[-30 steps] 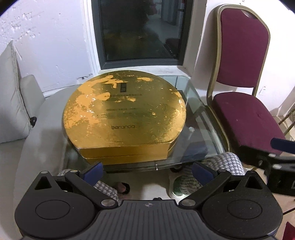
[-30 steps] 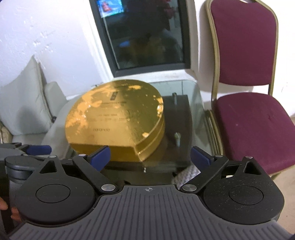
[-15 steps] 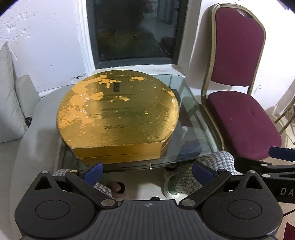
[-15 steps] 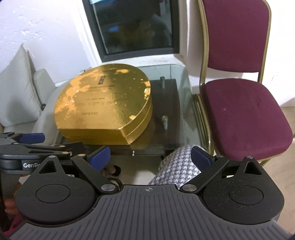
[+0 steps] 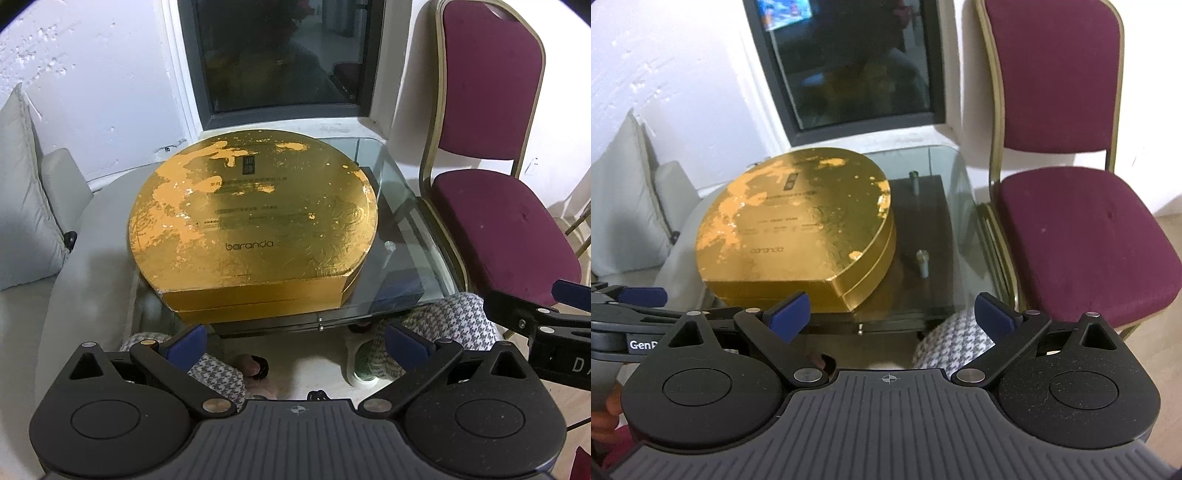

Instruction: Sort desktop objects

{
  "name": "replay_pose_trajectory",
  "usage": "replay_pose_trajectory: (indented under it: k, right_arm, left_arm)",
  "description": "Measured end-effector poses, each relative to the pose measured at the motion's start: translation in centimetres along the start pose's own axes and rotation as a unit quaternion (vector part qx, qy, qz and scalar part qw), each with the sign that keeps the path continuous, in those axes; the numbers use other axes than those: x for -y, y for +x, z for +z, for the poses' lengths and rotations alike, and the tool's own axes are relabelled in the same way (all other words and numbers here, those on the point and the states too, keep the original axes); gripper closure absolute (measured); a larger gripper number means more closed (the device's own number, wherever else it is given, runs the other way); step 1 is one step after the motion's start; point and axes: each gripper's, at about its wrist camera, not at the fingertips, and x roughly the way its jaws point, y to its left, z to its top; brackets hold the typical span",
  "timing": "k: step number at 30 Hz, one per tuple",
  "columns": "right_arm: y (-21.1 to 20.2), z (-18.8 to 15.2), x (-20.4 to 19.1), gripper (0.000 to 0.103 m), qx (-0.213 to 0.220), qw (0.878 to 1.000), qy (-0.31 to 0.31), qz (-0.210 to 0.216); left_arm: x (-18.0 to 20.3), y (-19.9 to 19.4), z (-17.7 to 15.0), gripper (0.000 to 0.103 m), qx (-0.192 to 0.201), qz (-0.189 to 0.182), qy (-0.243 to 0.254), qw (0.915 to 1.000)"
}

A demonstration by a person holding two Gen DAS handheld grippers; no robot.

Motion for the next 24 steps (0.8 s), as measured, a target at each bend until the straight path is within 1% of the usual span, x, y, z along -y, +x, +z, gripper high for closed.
replay_pose_trajectory:
  k: [7, 24]
  right_arm:
    - [0.5, 0.1, 0.4, 0.004, -0.004, 1.000, 0.006, -0.003]
    - [1.5, 0.8, 0.0, 0.004, -0.018, 1.000, -0.008, 0.002]
  left_arm:
    - [0.4, 0.5, 0.1, 0.001, -0.006, 0.006, 0.009, 0.9999]
    - [0.6, 1.3, 0.5, 0.001, -0.016, 0.011, 0.007, 0.9998]
